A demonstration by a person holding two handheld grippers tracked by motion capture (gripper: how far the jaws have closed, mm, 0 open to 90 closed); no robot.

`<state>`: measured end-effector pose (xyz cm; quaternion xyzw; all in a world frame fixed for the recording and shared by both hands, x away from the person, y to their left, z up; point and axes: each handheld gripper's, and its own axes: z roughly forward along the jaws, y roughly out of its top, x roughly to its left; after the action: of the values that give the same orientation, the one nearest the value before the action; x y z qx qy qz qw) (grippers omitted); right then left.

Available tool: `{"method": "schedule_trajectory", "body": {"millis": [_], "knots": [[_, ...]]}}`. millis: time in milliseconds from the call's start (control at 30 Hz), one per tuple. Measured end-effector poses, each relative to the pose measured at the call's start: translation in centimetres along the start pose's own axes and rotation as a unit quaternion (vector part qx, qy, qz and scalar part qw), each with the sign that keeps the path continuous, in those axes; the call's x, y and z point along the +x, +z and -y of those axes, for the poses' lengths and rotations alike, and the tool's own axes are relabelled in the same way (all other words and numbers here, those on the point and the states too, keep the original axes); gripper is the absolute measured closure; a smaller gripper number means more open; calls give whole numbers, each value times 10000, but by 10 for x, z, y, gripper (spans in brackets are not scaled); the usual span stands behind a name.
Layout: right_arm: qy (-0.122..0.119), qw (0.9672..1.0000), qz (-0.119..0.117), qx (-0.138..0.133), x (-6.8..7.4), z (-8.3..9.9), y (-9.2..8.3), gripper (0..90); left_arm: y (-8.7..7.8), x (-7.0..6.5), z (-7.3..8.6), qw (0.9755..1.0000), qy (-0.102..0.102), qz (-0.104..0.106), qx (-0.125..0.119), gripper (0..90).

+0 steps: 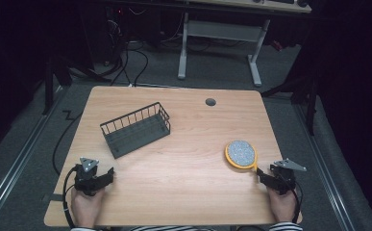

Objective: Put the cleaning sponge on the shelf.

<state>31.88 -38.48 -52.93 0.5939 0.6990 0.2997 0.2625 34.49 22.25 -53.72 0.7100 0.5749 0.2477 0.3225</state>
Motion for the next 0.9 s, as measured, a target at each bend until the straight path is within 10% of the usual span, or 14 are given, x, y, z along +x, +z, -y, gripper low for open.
{"method": "schedule_trajectory", "body": {"millis": [900], "knots": [[-5,10000,37,17,1,-1,1,385,-3,8,-1,9993,-218,300,10,274]]}}
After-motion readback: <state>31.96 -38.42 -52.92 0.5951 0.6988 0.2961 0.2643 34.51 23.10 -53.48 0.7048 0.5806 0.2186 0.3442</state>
